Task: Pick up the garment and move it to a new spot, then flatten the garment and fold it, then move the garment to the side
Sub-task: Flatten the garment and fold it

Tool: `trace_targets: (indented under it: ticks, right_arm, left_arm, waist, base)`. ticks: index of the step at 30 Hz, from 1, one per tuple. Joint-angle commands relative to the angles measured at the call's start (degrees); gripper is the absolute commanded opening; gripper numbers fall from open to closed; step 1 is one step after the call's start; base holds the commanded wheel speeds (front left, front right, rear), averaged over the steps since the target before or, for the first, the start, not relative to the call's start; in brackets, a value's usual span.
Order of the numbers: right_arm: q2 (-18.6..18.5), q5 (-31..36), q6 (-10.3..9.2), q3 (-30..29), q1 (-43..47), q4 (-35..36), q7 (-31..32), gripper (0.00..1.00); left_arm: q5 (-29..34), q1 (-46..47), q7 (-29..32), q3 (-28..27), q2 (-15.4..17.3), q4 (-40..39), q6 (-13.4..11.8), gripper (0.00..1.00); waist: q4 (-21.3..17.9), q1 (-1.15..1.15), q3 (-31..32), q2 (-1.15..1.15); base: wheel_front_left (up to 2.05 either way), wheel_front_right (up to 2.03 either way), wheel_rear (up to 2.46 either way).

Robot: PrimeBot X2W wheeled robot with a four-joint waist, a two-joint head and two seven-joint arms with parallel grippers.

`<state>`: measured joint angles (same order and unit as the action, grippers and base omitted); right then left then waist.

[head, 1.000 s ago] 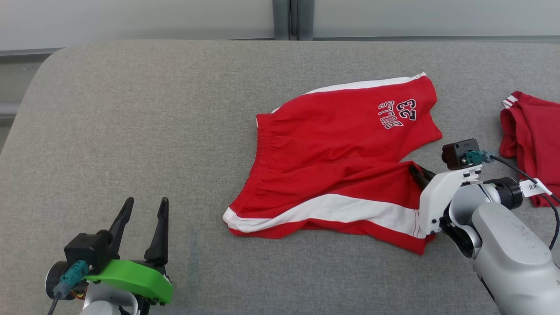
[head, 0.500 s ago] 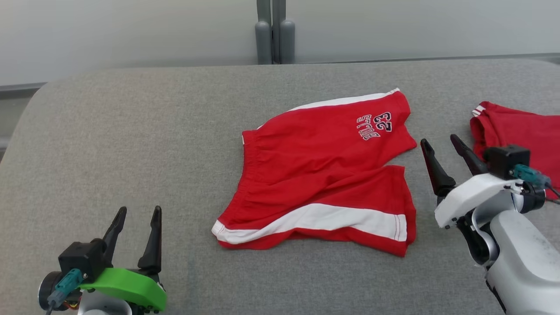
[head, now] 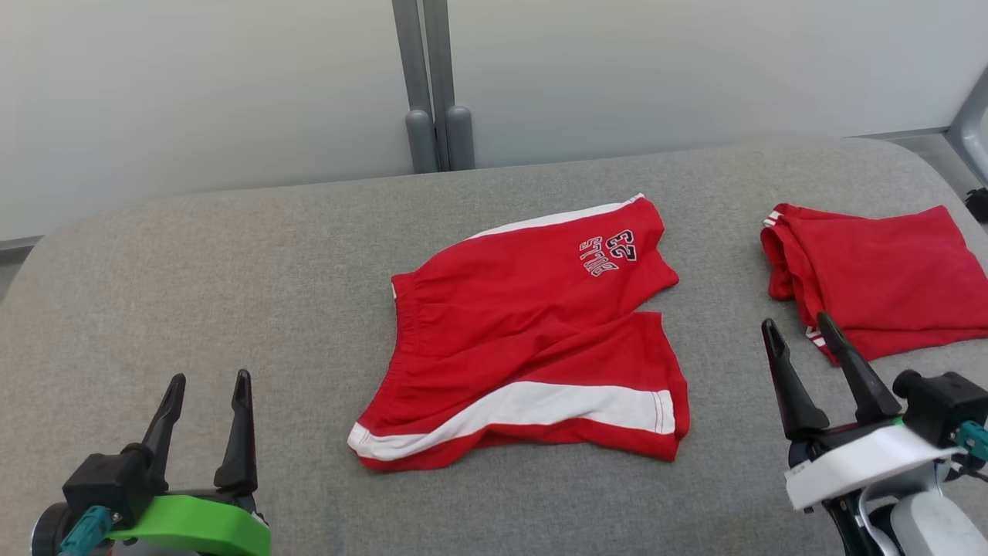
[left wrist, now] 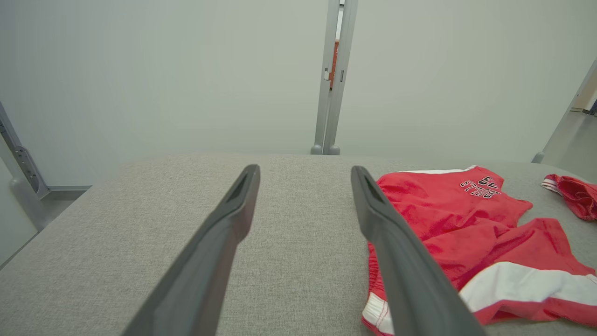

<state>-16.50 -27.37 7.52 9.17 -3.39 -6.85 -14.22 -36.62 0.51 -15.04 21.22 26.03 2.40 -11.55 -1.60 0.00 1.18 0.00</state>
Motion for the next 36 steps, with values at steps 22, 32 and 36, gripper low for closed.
trace_targets:
  ticks: [22,32,36]
  right_arm:
    - [1.52,1.34,-0.07,-1.35,5.64,2.96,3.48,1.00]
    - [1.15,-2.30,-0.04,6.51,1.08,-2.58,17.69,1.00]
    - [2.15,-4.32,-0.04,8.07,-1.06,-5.26,23.18,1.00]
  left_arm:
    - [3.65,-3.78,-0.13,-3.37,-2.75,1.55,3.91,1.00]
    - [1.47,-0.97,11.89,2.82,-0.31,3.64,9.62,1.00]
    - [1.06,0.85,15.20,4.79,-0.45,4.73,11.33,1.00]
  waist:
    - [-0.82,0.00,1.07,0.00]
    - [-0.74,0.00,-0.79,0.00]
    - [-0.51,0.00,-1.44,0.00]
  base:
    - [0.00,0.00,0.00]
    - [0.00,0.00,0.00]
    - [0.00,0.00,0.00]
